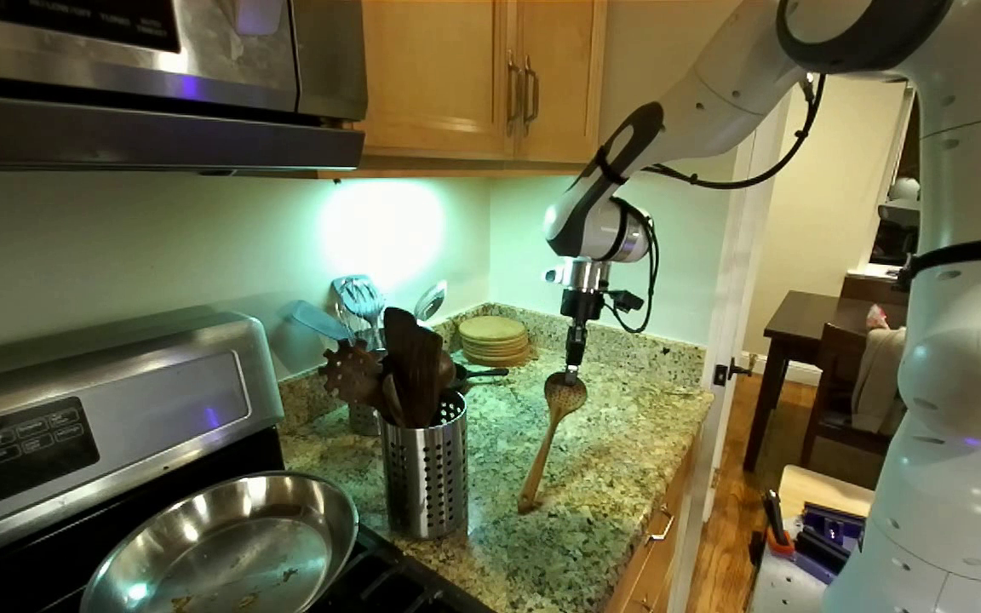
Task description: Put the wooden spoon in the metal rack
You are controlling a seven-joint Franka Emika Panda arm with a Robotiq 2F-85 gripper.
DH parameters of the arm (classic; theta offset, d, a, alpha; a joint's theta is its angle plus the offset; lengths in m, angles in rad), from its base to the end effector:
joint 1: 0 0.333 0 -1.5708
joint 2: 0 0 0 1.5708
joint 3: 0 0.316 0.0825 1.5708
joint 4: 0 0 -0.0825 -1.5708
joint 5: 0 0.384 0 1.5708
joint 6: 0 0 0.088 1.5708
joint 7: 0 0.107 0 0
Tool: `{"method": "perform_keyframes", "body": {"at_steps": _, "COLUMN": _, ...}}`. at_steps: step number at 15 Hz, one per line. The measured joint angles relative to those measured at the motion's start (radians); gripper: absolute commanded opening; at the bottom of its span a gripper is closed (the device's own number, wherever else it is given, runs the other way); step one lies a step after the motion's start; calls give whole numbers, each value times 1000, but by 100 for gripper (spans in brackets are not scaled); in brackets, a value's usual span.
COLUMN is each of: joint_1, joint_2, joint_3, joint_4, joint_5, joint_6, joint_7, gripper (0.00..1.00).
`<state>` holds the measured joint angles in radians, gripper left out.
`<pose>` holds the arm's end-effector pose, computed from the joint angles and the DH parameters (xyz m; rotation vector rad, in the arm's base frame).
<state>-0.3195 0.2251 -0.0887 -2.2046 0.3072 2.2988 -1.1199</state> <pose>0.4967 -0.2078 0.2692 -2.8241 -0.7102 -0.0640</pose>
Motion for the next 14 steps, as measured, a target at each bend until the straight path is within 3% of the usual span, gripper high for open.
{"method": "perform_keyframes", "body": {"at_steps": 7, "joint_1": 25, "joint_2": -165, "joint_3": -31, "joint_4": -65, "joint_5": -89, "joint_6": 123, "joint_7": 119, "gripper": 8}}
{"method": "perform_keyframes", "body": {"at_steps": 14, "joint_1": 53, "joint_2": -277, "joint_3": -40, "joint_4": -135, "joint_5": -311, "joint_6": 209, "joint_7": 356, "gripper": 7}}
